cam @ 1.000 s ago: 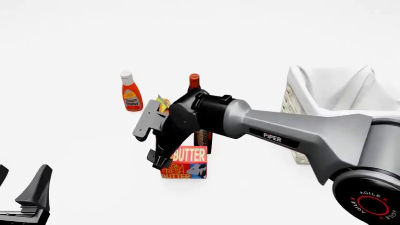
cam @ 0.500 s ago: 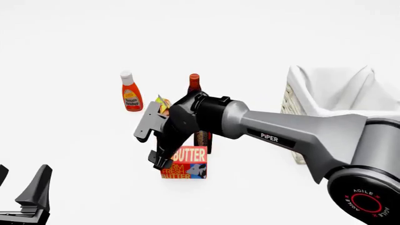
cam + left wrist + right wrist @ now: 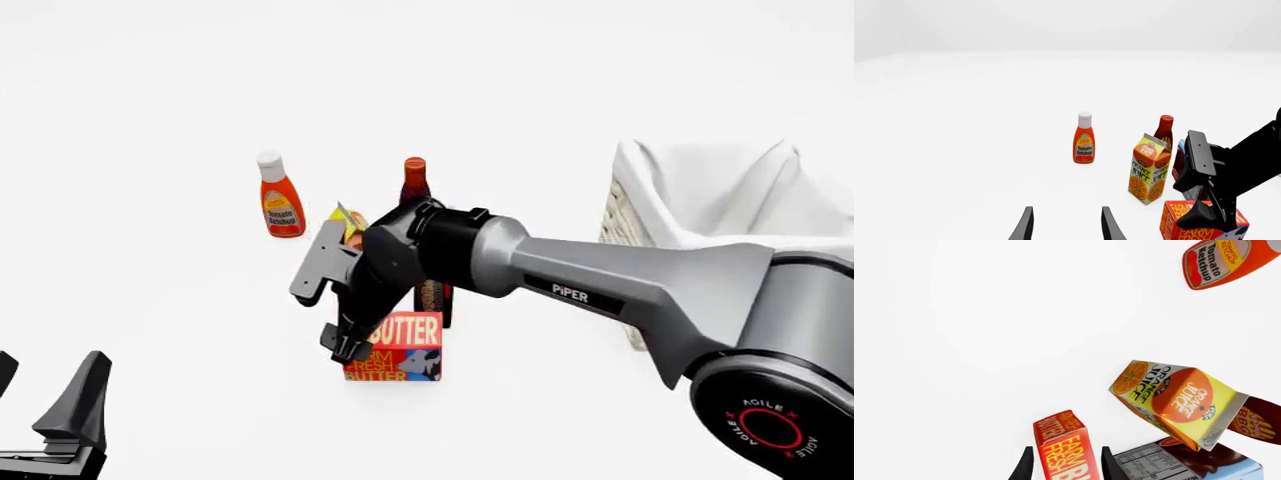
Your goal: Pick the butter and place it in the basket.
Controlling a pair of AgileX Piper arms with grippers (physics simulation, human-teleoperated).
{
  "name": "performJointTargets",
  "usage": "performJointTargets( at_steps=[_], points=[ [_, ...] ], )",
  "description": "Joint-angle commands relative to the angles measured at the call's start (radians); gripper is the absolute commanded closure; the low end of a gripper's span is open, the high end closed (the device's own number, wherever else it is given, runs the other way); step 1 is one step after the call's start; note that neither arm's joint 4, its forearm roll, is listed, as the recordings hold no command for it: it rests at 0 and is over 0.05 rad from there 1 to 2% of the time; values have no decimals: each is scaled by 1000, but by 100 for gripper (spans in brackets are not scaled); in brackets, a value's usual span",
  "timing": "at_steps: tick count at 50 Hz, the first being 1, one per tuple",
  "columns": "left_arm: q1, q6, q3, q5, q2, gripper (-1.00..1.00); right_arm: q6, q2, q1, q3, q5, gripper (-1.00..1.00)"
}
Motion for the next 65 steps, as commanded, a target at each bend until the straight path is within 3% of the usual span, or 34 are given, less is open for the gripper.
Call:
performJointTargets(
  at_steps=[1,65],
  points=[
    [0,0,0,0,0,-100,0,9,-4,1,0,-100],
    [0,0,0,0,0,-100,-4,47,-10,-1,10,-100]
  ],
)
